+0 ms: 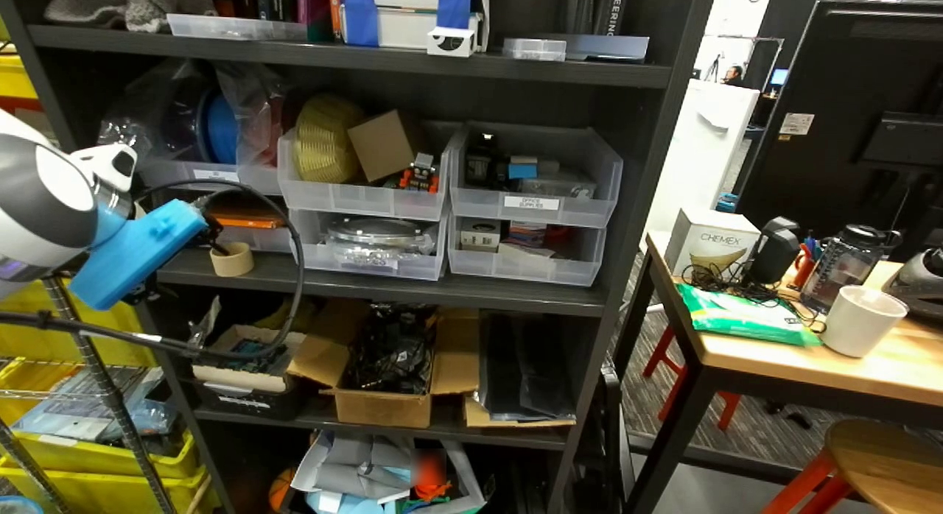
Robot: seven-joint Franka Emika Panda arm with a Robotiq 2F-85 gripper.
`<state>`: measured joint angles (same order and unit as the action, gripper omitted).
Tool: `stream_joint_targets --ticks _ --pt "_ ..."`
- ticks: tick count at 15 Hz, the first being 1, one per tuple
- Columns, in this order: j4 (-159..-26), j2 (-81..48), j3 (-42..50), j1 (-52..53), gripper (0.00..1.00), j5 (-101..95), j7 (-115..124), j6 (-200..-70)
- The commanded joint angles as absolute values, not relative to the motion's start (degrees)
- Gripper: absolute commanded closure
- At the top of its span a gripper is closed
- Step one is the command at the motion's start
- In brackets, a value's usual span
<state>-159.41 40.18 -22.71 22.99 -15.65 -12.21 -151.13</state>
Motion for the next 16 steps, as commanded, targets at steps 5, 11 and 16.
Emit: stream_joint_targets --ticks 5,11,16 --pt "-157.90 37.80 -20.98 26.78 0.00 -17.81 -17.27 -151.85" --pt "-155.83 33.91 -22.18 26.63 0.00 -18.86 -17.82 -155.00" --pt "-153.08 30.29 -23.22 24.99 0.00 -22.36 -17.52 -156.35"
